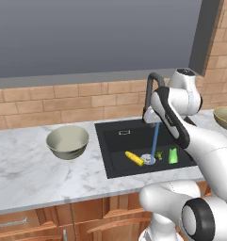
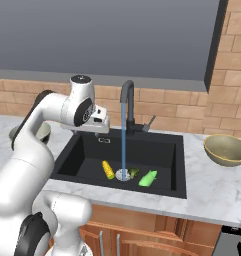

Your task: Pick the corns from the sink and place them in one bowl. Place the broccoli in the other bowl. Then turn off the sink faucet.

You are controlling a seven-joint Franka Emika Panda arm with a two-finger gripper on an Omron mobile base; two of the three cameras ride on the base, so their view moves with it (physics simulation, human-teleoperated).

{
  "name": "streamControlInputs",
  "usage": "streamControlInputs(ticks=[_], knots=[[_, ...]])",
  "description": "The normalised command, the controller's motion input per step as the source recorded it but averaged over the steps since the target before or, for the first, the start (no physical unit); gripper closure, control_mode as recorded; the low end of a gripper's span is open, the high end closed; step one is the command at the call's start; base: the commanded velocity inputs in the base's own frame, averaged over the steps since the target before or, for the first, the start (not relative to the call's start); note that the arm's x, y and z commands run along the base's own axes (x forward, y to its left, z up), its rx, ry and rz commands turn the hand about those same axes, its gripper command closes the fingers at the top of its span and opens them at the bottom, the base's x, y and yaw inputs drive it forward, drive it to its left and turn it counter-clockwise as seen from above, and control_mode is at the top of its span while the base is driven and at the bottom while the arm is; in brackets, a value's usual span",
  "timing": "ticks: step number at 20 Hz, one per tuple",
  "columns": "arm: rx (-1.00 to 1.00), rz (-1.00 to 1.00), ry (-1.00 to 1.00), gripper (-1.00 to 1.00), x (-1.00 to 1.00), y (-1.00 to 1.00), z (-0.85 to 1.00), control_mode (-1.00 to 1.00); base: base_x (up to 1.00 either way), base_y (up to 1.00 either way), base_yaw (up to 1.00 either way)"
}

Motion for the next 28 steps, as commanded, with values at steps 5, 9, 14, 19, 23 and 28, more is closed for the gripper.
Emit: streamControlInputs(ticks=[5,9,14,19,23,28], knots=[[-0.04,0.10,0.00,-1.00,0.04,0.00,-0.32,-1.00,0.00,0.00,0.00],[-0.04,0.11,0.00,-1.00,0.07,0.00,-0.29,-1.00,0.00,0.00,0.00],[-0.04,0.10,0.00,-1.00,0.09,0.00,-0.27,-1.00,0.00,0.00,0.00],[-0.01,0.09,0.05,-1.00,0.15,0.00,-0.34,-1.00,0.00,0.00,0.00],[0.00,0.10,0.02,-1.00,0.18,0.00,-0.37,-1.00,0.00,0.00,0.00],[0.00,0.08,0.01,-1.00,0.24,0.00,-0.38,-1.00,0.00,0.00,0.00]])
